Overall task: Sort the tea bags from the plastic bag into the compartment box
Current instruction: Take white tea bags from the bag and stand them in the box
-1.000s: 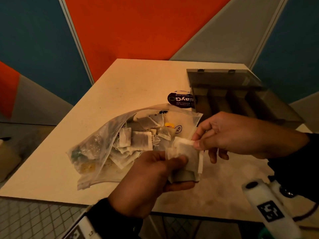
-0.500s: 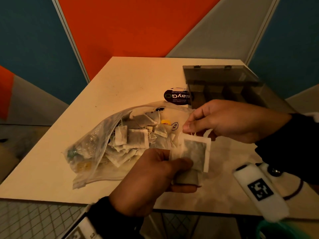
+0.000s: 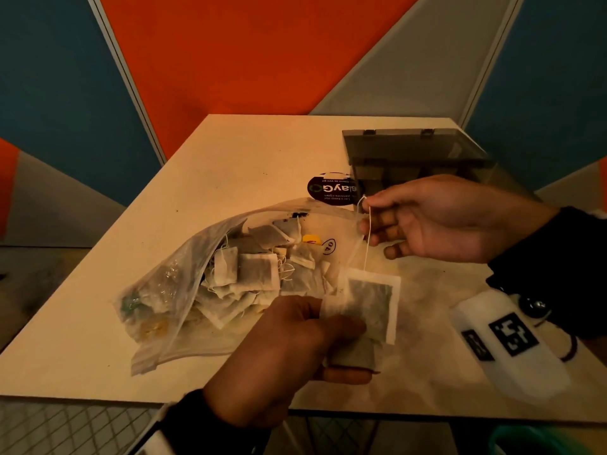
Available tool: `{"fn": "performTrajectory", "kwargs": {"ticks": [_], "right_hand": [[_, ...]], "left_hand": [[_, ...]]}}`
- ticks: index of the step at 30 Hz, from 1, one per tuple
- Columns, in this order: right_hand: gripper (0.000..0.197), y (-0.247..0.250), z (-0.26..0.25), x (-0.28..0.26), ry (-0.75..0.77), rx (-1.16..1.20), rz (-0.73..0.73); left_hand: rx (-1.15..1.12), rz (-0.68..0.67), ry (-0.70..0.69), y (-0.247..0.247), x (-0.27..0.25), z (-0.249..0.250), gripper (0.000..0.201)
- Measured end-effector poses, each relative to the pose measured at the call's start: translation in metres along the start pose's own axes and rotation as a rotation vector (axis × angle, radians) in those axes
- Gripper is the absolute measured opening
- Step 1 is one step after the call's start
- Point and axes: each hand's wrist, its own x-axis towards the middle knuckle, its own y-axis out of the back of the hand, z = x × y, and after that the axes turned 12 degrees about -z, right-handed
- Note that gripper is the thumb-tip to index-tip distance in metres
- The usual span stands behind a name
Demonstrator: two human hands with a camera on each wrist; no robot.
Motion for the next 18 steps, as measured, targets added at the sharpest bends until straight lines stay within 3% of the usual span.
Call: {"fn": "performTrajectory", "kwargs": {"ticks": [2,5,8,10,13,18], "right_hand": [[0.019,0.0,-0.001,0.001,0.003,-0.061,0.086],[0.027,-0.002,0.003,0.0,-0.026,-0.393,0.267],[0.03,-0.01,0.01,-0.007,-0.139,-0.681,0.153],[0.023,-0.016,0.016,-0.01,-0.147,-0.752,0.081],[0.013,-0.014,0.021,-0.009,-0.066,-0.746,0.116],[0.008,-0.011,0.023,-0.014,-0.059,-0.707,0.061]], "left_hand": [[0.0,0.012,0.003,0.001,0.001,0.0,0.013],[0.001,0.042,-0.001,0.003,0.002,0.001,0.012],[-0.003,0.072,-0.018,0.005,0.005,0.005,0.01],[0.001,0.067,-0.022,0.005,0.006,0.009,0.01],[-0.03,0.078,-0.036,0.004,0.009,0.014,0.014],[-0.185,0.151,-0.027,0.005,0.014,0.018,0.025]]}}
